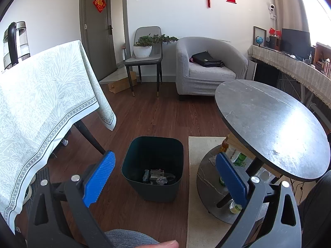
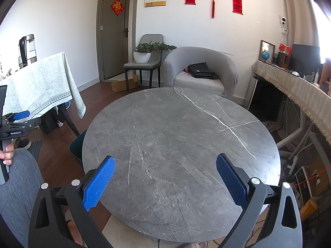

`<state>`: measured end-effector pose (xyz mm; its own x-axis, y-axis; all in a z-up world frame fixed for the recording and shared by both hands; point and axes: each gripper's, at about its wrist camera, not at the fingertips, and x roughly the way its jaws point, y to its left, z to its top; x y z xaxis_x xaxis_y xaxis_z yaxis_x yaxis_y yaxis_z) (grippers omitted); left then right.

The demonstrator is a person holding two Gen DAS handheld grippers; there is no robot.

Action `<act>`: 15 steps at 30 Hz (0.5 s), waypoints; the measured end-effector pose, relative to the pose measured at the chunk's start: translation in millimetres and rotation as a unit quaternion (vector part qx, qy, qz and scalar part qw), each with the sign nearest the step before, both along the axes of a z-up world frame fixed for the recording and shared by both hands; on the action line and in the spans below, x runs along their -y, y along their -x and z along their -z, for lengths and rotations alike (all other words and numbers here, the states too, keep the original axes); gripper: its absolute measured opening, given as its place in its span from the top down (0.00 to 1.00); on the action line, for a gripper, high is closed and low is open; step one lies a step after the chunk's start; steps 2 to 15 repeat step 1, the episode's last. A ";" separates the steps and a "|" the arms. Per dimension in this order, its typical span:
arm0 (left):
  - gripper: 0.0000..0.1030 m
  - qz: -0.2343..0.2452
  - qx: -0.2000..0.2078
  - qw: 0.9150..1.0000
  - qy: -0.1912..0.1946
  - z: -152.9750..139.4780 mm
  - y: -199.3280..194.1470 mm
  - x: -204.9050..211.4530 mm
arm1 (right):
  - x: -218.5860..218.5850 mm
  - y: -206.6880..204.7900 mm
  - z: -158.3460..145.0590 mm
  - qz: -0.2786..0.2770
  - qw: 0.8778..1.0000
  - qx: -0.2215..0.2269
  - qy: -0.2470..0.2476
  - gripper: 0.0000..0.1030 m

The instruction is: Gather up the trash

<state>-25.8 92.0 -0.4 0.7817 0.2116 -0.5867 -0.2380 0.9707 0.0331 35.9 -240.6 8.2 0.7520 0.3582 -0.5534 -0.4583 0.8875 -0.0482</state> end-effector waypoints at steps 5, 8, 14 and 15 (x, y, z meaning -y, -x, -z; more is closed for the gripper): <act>0.04 0.000 -0.001 1.000 0.001 0.1 -1.1 -0.8 | -0.1 -0.5 0.2 0.000 1.000 0.000 0.001 0.04; 0.04 0.000 -0.001 1.000 0.001 0.1 -1.1 -0.8 | -0.1 -0.5 0.2 0.000 1.000 0.000 0.001 0.04; 0.04 0.000 -0.001 1.000 0.001 0.1 -1.1 -0.8 | -0.1 -0.5 0.2 0.000 1.000 0.000 0.001 0.04; 0.04 0.000 -0.001 1.000 0.001 0.1 -1.1 -0.8 | -0.1 -0.5 0.2 0.000 1.000 0.000 0.001 0.04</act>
